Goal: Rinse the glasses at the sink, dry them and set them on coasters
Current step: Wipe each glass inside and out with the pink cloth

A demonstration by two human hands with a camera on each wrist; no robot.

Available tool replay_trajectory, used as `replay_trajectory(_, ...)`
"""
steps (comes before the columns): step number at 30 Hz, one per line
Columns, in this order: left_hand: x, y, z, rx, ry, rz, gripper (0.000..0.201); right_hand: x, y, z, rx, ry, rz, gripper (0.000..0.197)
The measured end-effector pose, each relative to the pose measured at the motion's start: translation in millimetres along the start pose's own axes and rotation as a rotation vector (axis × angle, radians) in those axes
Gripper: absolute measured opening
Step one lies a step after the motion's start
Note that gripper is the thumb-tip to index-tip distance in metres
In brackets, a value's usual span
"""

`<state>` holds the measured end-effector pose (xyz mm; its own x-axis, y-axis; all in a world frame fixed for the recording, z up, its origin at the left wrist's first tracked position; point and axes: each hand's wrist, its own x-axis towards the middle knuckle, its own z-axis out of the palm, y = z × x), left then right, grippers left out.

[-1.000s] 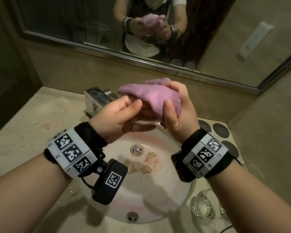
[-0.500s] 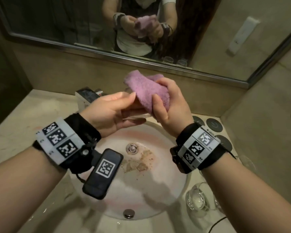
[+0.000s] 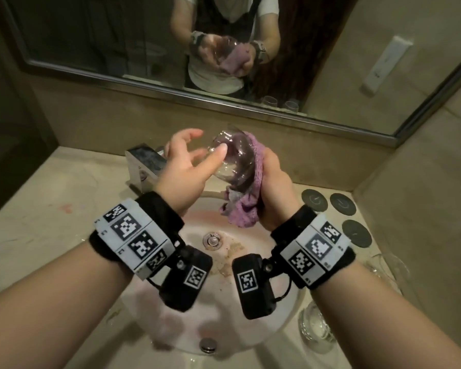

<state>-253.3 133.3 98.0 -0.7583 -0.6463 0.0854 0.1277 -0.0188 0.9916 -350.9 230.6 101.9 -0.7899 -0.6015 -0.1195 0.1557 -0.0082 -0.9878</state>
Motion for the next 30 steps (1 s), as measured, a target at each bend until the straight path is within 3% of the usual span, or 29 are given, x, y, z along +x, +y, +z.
replay_trajectory(2,-2,3,6,-0.190,-0.015,-0.195,0.057,1,4,3,-0.023,0.018,-0.008,0.050)
replay_trajectory(4,-3,8,9,-0.324,-0.115,-0.322,0.045,-4,3,7,-0.092,0.052,-0.052,0.051)
replay_trajectory(6,-1,9,8,-0.388,-0.140,-0.332,0.051,-13,1,10,-0.220,0.063,-0.163,0.053)
replay_trajectory(8,3,13,5,-0.435,-0.133,-0.312,0.059,-23,1,12,-0.441,0.095,-0.385,0.060)
replay_trajectory(11,10,15,2,-0.404,-0.245,-0.282,0.088,-22,6,12,-0.759,0.131,-0.785,0.062)
replay_trajectory(13,12,13,2,-0.312,-0.262,-0.273,0.103,-20,7,10,-0.819,0.121,-0.949,0.061)
replay_trajectory(16,12,7,3,-0.246,-0.251,-0.257,0.090,-20,0,10,-0.790,0.082,-1.068,0.060)
replay_trajectory(19,12,7,1,-0.271,-0.266,-0.202,0.097,3,-6,17,-0.625,0.016,-0.820,0.050)
replay_trajectory(22,12,14,-2,-0.279,-0.317,-0.169,0.108,4,-18,19,-0.304,0.030,-0.319,0.035)
replay_trajectory(23,12,16,-4,-0.264,-0.333,-0.185,0.107,3,-21,17,-0.184,0.037,-0.218,0.038)
replay_trajectory(27,12,15,-5,-0.226,-0.359,-0.152,0.091,-5,-26,14,-0.063,-0.024,-0.145,0.046)
replay_trajectory(30,13,15,-3,-0.224,-0.262,-0.165,0.121,-3,-27,20,-0.145,0.006,-0.176,0.043)
